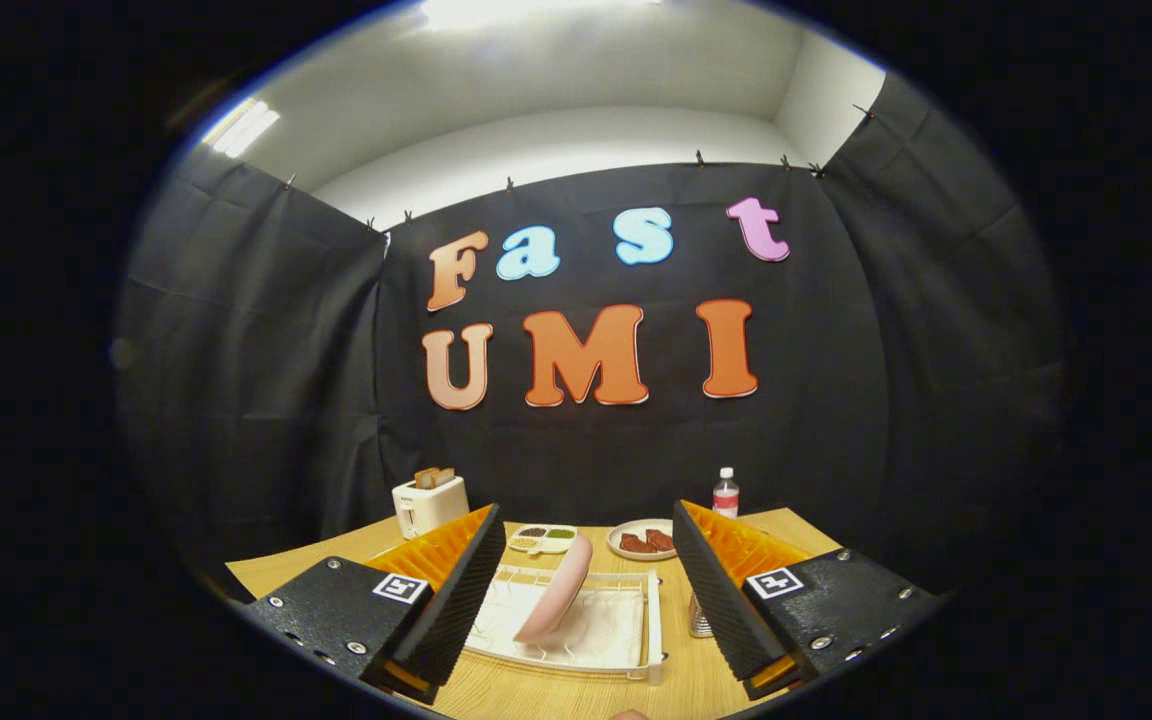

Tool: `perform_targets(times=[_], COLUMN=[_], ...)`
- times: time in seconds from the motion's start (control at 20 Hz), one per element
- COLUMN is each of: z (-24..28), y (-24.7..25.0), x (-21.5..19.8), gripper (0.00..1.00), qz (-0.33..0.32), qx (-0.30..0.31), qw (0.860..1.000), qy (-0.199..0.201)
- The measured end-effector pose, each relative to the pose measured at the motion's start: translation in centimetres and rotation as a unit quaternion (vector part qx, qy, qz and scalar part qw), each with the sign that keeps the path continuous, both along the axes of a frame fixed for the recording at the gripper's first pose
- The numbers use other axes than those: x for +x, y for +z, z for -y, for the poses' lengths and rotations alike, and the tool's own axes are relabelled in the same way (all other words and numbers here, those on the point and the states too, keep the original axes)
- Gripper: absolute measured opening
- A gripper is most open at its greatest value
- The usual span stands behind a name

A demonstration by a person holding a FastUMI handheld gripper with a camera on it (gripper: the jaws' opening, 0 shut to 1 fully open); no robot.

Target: Take the plate from the dish rack, then take the spoon from the basket and place it into the plate.

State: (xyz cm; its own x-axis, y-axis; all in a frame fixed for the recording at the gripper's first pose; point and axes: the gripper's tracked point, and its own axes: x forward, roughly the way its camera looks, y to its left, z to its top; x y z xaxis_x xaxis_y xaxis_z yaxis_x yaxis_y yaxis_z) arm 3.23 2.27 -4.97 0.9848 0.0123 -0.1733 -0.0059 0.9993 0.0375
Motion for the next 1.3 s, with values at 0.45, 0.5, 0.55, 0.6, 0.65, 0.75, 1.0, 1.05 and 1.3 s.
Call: perform_targets(times=[0.45,0.5,0.55,0.6,0.65,0.75,1.0,1.05,1.3], z=[-2.9,-3.1,-3.0,-2.9,-3.0,-3.3,-2.9,-2.8,-3.2], y=[-5.6,-6.2,-6.7,-7.3,-7.9,-8.9,-11.7,-12.3,-14.5], x=[3.5,4.0,4.6,5.3,5.7,6.6,9.4,10.0,11.7], gripper=[0.98,0.98,0.98,0.97,0.97,0.95,0.94,0.94,0.89], qz=[-0.145,-0.161,-0.174,-0.185,-0.199,-0.229,-0.307,-0.329,-0.414], qx=[0.026,0.024,0.012,-0.002,-0.010,-0.021,-0.026,-0.020,-0.004], qw=[0.989,0.986,0.984,0.982,0.979,0.972,0.950,0.943,0.909], qy=[0.033,0.037,0.038,0.040,0.042,0.046,0.047,0.049,0.049])
